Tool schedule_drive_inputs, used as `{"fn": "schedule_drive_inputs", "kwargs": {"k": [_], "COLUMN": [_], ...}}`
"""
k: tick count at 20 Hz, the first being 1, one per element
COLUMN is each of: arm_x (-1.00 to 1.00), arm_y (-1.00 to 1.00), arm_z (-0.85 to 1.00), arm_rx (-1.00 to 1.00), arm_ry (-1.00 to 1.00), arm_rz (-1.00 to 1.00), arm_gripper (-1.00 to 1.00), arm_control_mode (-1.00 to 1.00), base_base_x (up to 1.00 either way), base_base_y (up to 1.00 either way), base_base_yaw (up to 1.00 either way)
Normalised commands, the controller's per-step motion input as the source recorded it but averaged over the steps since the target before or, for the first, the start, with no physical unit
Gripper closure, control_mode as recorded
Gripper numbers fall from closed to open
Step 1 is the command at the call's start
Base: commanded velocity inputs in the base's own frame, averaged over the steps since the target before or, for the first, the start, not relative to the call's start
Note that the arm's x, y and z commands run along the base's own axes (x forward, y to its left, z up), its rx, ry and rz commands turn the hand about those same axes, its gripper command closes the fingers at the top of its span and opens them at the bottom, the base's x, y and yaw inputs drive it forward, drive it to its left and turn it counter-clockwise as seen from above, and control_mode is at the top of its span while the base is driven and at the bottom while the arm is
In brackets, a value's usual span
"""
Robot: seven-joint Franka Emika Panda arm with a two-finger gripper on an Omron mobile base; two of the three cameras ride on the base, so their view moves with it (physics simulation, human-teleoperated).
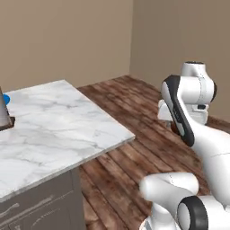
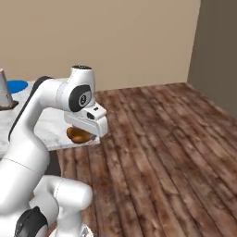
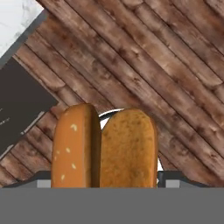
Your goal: Move the hot dog bun to the plate on the dining table and place the condiment next to that plate. Then navigate to the fridge and take the sausage and place it on the plate as well.
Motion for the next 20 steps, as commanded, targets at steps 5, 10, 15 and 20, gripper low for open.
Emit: {"fn": "schedule_drive_inputs", "kwargs": {"k": [5,10,15,20], "arm_x": [0.00,0.00,0.00,0.00], "arm_y": [0.00,0.00,0.00,0.00], "arm_z": [0.00,0.00,0.00,0.00], "arm_rx": [0.00,0.00,0.00,0.00], "arm_ry": [0.00,0.00,0.00,0.00], "arm_rz": [0.00,0.00,0.00,0.00], "arm_gripper": [1.00,1.00,1.00,1.00], "arm_control_mode": [1.00,1.00,1.00,1.00], "base_base_x": [-0.20,-0.03,0.12,0.29], "base_base_y": [0.00,-0.49,-1.00,-1.00], "base_base_yaw": [0.61,0.27,0.04,0.03]}}
